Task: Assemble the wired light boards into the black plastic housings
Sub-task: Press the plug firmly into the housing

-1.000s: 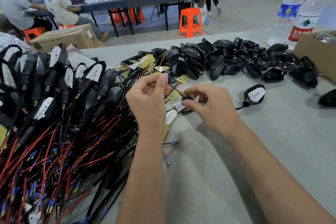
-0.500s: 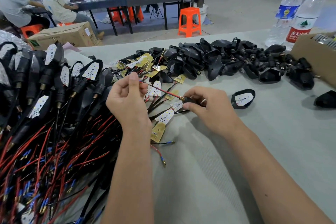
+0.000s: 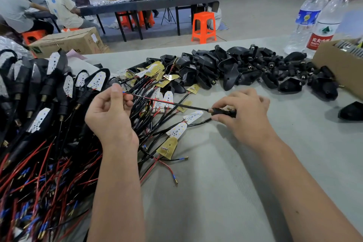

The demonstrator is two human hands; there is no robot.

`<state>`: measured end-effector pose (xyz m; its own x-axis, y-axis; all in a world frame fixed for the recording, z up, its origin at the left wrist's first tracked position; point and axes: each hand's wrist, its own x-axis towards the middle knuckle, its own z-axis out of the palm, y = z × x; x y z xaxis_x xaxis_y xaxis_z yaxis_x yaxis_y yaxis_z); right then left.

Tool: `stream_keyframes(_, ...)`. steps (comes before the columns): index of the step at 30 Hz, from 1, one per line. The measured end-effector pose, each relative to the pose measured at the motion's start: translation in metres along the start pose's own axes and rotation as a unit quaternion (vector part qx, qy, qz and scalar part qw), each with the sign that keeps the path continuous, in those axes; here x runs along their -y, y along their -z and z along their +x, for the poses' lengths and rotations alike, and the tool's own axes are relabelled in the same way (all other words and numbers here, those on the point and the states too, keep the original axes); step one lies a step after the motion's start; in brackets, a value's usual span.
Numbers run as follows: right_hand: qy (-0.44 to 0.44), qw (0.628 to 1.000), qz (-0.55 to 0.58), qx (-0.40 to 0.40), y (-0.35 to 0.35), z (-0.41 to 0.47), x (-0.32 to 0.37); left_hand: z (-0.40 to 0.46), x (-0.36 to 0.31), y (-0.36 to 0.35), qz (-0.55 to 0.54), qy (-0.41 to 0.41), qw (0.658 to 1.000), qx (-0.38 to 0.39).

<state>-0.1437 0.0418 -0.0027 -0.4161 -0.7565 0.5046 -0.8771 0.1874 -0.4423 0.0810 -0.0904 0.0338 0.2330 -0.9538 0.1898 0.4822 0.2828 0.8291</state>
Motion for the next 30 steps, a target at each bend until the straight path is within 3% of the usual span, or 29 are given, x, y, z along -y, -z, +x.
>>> stream_keyframes(6,-0.028,0.999,0.025,0.022,0.004,0.003,-0.003,-0.005,-0.006,-0.003,-0.013,0.047,0.997,0.064)
stream_keyframes(8,-0.041,0.997,0.046,0.041,0.003,0.002,0.003,-0.005,-0.013,-0.004,-0.058,0.102,0.986,0.116)
stream_keyframes(11,-0.038,0.997,0.032,0.065,0.004,-0.001,0.005,-0.009,-0.017,-0.002,-0.128,0.223,0.943,0.213)
stream_keyframes(13,-0.030,0.995,0.037,0.082,0.008,-0.002,0.001,-0.012,-0.014,-0.002,-0.093,0.272,0.922,0.258)
stream_keyframes(18,-0.064,0.985,0.101,0.125,0.021,-0.001,-0.007,-0.022,-0.002,-0.008,0.111,0.302,0.892,0.318)
stream_keyframes(21,-0.112,0.966,0.190,0.137,0.027,0.001,-0.012,-0.030,0.004,-0.016,0.155,0.308,0.877,0.336)
stream_keyframes(23,-0.128,0.964,0.208,0.102,0.029,0.002,-0.013,-0.034,0.006,-0.021,0.164,0.305,0.875,0.339)
stream_keyframes(26,-0.137,0.982,0.126,0.040,0.024,0.002,-0.014,-0.039,0.010,-0.027,0.172,0.297,0.880,0.327)
stream_keyframes(30,-0.169,0.972,0.020,0.164,0.023,0.003,-0.015,-0.044,0.017,-0.035,0.188,0.287,0.890,0.300)
